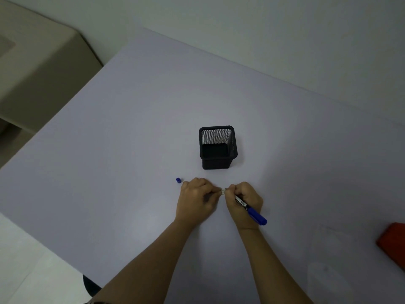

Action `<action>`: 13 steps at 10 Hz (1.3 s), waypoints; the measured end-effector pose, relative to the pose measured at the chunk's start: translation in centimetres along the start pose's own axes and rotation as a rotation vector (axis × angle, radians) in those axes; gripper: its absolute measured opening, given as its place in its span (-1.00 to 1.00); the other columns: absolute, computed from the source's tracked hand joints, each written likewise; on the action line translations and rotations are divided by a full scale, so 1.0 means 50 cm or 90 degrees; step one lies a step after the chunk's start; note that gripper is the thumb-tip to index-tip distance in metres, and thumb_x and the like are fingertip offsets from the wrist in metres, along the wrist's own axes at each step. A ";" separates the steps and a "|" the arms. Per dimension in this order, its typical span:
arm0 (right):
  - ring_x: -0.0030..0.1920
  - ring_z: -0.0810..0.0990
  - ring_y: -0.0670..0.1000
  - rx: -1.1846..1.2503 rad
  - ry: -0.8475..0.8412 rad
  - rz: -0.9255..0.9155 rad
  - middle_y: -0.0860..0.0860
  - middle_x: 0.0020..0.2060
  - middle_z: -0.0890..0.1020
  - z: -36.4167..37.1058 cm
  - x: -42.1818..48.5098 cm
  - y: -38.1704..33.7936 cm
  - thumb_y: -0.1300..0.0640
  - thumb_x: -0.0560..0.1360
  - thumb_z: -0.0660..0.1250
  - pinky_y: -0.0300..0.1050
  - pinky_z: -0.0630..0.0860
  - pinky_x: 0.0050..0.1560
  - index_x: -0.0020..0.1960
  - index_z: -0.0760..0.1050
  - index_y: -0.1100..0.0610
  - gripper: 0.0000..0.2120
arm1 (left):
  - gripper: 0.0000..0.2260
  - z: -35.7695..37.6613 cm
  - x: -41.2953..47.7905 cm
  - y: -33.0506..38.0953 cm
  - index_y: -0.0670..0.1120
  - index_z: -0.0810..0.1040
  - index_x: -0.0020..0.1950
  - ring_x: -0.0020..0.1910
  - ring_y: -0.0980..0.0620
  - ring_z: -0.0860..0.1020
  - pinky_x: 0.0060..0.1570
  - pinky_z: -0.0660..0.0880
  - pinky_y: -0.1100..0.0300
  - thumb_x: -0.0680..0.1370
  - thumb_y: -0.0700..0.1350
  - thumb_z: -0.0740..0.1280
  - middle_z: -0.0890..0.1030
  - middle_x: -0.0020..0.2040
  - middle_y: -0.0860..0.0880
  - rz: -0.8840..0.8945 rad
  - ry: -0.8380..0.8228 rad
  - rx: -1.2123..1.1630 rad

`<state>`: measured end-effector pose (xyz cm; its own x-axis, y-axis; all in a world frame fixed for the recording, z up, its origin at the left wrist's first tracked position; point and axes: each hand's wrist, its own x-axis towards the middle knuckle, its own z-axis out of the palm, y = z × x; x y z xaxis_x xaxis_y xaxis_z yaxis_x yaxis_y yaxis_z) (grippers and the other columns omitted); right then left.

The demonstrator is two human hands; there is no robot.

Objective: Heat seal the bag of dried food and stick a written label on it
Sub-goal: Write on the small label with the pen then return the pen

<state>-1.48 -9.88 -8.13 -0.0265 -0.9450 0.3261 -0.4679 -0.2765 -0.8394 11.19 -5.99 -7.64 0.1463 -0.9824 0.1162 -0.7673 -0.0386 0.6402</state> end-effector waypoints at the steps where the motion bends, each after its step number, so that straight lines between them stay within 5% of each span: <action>1: -0.49 0.38 0.05 -0.001 0.006 0.004 0.15 -0.58 0.46 0.000 0.002 -0.007 0.18 0.39 0.24 -0.30 0.35 -0.50 -0.49 0.31 0.29 -0.67 | -0.80 -0.001 -0.001 0.000 0.00 0.67 -0.13 -0.18 0.09 0.55 -0.16 0.45 0.07 0.46 0.04 0.29 0.64 -0.22 0.06 0.006 -0.001 0.008; 5: -0.59 0.32 0.04 0.014 0.045 0.160 0.17 -0.61 0.41 0.005 0.010 -0.032 0.09 0.37 0.20 -0.29 0.29 -0.54 -0.45 0.22 0.12 -0.72 | -0.80 -0.002 0.000 0.005 -0.02 0.67 -0.14 -0.17 0.08 0.56 -0.16 0.45 0.07 0.45 0.03 0.29 0.64 -0.22 0.05 0.003 -0.001 0.009; 8: -0.45 0.20 -0.24 -0.049 -0.088 0.297 0.08 -0.39 0.37 -0.005 0.012 -0.052 0.05 0.43 0.13 -0.48 0.32 -0.40 -0.33 0.31 0.15 -0.78 | -0.82 0.001 -0.001 0.001 -0.02 0.66 -0.15 -0.18 0.07 0.55 -0.18 0.48 0.04 0.45 0.02 0.31 0.64 -0.23 0.04 0.004 -0.003 0.017; 10: -0.45 0.20 -0.23 -0.067 -0.093 0.286 0.10 -0.39 0.39 -0.012 0.014 -0.058 0.16 0.50 0.22 -0.48 0.35 -0.36 -0.30 0.35 0.18 -0.78 | -0.82 0.001 0.000 0.001 -0.02 0.66 -0.15 -0.19 0.07 0.55 -0.18 0.48 0.03 0.45 0.02 0.31 0.64 -0.23 0.04 0.001 -0.004 0.013; 11: -0.45 0.21 -0.23 -0.058 -0.114 0.333 0.01 -0.46 0.35 -0.005 0.011 -0.052 -0.09 0.41 0.11 -0.49 0.32 -0.39 -0.34 0.31 0.14 -0.68 | -0.84 0.002 0.000 0.001 -0.02 0.66 -0.16 -0.19 0.08 0.55 -0.19 0.48 0.02 0.45 0.02 0.32 0.64 -0.24 0.05 -0.002 -0.005 0.011; 13: -0.45 0.20 -0.20 -0.095 -0.134 0.323 0.11 -0.36 0.39 -0.018 0.021 -0.064 0.21 0.52 0.21 -0.50 0.34 -0.34 -0.26 0.35 0.19 -0.82 | -0.82 -0.001 0.001 0.004 -0.02 0.67 -0.15 -0.18 0.07 0.56 -0.18 0.47 0.06 0.44 0.02 0.31 0.64 -0.23 0.05 -0.001 -0.003 0.014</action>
<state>-0.80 -9.82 -4.71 -0.1104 -0.9718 -0.2083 -0.5632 0.2339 -0.7926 11.06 -6.03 -7.48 0.1449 -0.9831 0.1118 -0.7804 -0.0441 0.6237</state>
